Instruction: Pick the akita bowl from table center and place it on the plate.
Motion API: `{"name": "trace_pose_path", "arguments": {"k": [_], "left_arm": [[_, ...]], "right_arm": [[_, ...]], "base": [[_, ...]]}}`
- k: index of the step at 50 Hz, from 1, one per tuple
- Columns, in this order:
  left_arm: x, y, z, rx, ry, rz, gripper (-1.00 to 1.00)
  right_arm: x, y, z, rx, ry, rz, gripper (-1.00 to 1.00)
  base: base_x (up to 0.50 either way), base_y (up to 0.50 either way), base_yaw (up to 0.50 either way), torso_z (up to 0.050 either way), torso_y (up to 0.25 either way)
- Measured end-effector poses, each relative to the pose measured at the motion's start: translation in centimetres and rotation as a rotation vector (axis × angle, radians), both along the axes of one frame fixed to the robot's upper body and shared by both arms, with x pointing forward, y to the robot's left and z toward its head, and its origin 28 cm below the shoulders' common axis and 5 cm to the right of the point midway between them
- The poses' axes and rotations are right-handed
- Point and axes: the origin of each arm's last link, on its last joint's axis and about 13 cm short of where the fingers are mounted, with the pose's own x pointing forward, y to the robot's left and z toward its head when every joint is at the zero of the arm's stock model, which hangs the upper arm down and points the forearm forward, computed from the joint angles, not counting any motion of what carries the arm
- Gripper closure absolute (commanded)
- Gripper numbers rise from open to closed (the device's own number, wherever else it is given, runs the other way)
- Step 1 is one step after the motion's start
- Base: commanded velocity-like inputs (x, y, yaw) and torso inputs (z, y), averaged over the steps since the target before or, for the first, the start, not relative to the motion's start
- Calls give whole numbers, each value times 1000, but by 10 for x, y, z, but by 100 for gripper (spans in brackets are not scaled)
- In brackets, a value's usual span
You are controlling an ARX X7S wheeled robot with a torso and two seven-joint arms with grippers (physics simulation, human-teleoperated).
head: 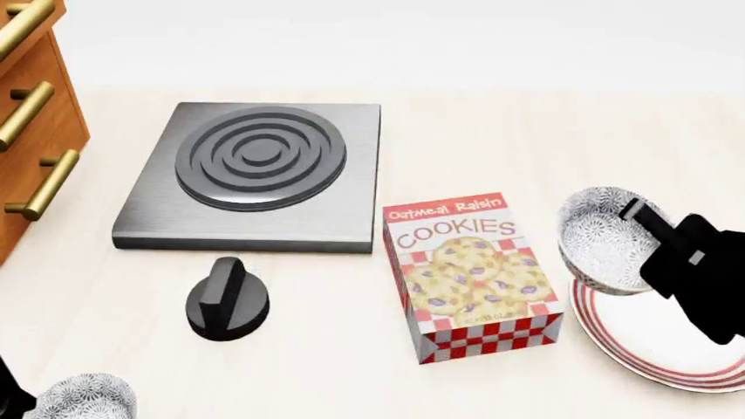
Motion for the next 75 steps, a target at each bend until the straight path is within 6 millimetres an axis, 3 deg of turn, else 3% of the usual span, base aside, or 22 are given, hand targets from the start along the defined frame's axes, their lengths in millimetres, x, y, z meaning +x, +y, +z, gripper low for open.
{"name": "trace_pose_path", "arguments": {"k": [18, 38, 75], "left_arm": [[-2, 0, 0, 7, -16, -4, -100], [-3, 0, 1, 3, -31, -14, -100], [-5, 0, 2, 7, -40, -13, -100]], "right_arm": [[5, -18, 8, 22, 56, -105, 100], [3, -26, 12, 8, 52, -157, 100], [1, -39, 42, -3, -4, -238, 100]], "base": [[0, 0, 0, 0, 1], [0, 0, 0, 2, -126], [0, 0, 0, 3, -78]]}}
